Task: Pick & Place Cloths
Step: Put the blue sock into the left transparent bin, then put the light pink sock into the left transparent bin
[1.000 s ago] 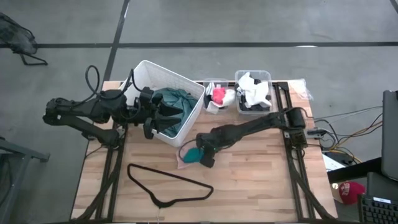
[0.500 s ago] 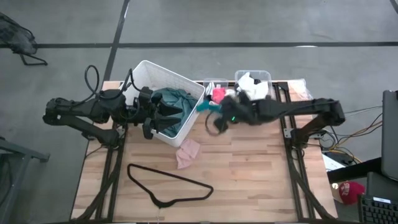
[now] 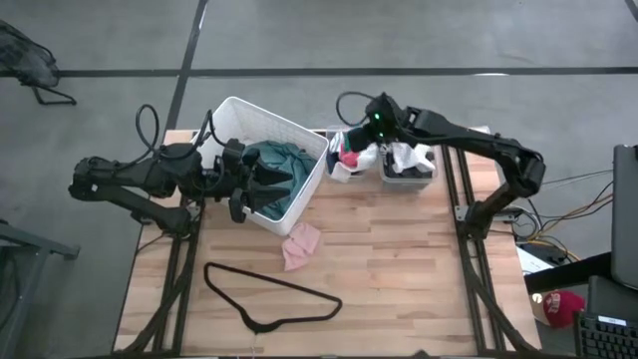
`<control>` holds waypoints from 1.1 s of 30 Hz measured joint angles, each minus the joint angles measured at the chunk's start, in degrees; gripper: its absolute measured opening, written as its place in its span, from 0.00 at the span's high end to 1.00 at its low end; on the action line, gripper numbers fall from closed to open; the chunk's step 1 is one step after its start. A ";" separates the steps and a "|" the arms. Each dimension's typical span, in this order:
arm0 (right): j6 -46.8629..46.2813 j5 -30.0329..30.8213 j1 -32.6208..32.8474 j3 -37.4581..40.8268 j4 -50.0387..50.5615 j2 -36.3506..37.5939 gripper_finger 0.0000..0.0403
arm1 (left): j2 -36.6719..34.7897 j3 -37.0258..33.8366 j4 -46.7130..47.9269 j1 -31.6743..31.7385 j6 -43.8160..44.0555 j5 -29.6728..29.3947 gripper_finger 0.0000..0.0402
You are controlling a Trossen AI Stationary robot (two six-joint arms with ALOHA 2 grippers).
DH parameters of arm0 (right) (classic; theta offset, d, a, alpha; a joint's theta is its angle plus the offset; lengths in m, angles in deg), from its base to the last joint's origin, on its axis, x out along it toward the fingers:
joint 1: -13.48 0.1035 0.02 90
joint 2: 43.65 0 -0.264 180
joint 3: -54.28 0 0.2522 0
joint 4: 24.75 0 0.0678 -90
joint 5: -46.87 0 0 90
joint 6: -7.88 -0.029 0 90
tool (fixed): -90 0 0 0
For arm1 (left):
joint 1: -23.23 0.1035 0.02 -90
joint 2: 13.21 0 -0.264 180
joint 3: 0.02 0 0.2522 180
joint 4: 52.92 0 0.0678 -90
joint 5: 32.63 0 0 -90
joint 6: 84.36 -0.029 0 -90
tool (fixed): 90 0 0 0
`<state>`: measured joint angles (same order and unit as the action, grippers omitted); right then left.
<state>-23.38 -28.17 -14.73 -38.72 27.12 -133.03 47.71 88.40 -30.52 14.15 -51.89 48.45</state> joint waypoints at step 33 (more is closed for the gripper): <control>-1.68 -13.43 6.44 -0.07 -7.43 2.83 0.42 | 0.00 0.00 -1.53 0.00 3.73 0.02 0.38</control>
<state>-25.05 -41.60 -8.29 -38.79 19.70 -130.21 47.71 88.40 -32.05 14.15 -48.16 48.46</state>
